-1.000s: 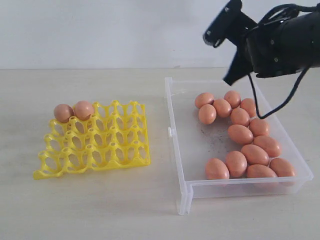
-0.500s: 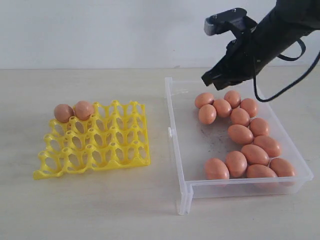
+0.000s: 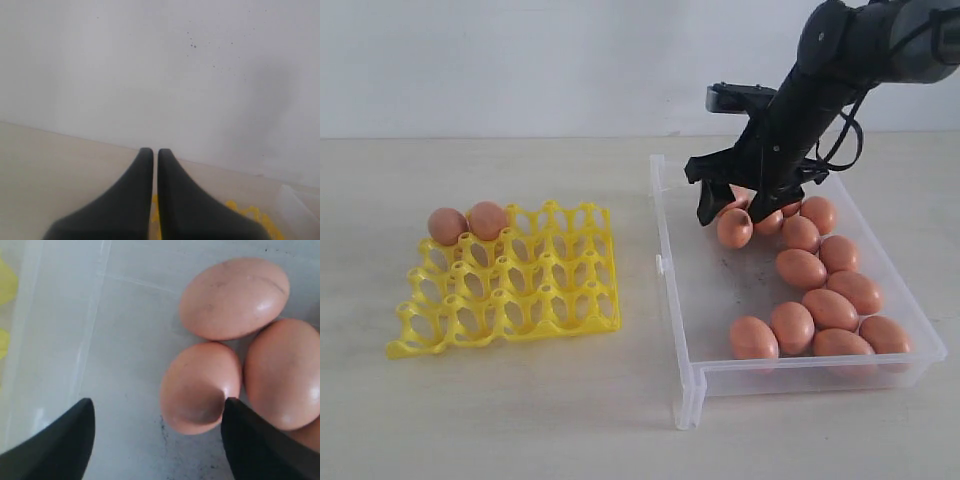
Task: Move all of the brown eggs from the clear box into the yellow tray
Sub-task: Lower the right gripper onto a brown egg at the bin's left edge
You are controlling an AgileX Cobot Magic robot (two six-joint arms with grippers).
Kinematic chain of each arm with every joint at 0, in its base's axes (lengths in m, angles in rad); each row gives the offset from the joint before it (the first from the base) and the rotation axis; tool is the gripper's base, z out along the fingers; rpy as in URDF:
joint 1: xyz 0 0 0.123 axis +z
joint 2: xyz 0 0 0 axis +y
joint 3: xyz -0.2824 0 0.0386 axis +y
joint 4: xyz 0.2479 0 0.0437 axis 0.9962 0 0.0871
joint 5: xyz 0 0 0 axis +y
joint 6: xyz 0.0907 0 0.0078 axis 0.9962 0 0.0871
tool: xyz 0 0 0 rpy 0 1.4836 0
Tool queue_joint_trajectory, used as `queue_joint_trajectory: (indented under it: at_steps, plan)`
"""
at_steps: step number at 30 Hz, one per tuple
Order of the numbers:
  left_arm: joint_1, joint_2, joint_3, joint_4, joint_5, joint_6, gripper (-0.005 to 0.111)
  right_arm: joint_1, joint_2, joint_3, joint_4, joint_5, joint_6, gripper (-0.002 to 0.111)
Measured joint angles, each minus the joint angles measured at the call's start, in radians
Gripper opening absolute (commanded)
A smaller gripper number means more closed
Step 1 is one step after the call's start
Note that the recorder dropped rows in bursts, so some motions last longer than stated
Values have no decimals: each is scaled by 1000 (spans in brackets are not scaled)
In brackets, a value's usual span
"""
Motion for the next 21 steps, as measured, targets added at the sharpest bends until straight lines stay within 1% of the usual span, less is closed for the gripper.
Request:
queue_joint_trajectory:
  at_steps: [4, 10, 17, 19, 21]
  plan:
    - [0, 0, 0, 0, 0, 0, 4, -2, 18, -6, -17, -19, 30, 65]
    - [0, 0, 0, 0, 0, 0, 4, -3, 45, -8, -94, -40, 96, 65]
    - [0, 0, 0, 0, 0, 0, 4, -4, 74, -8, -100, -105, 108, 65]
    - [0, 0, 0, 0, 0, 0, 4, -4, 78, -8, -100, -121, 108, 62]
    - [0, 0, 0, 0, 0, 0, 4, -4, 82, -8, -100, -125, 108, 55]
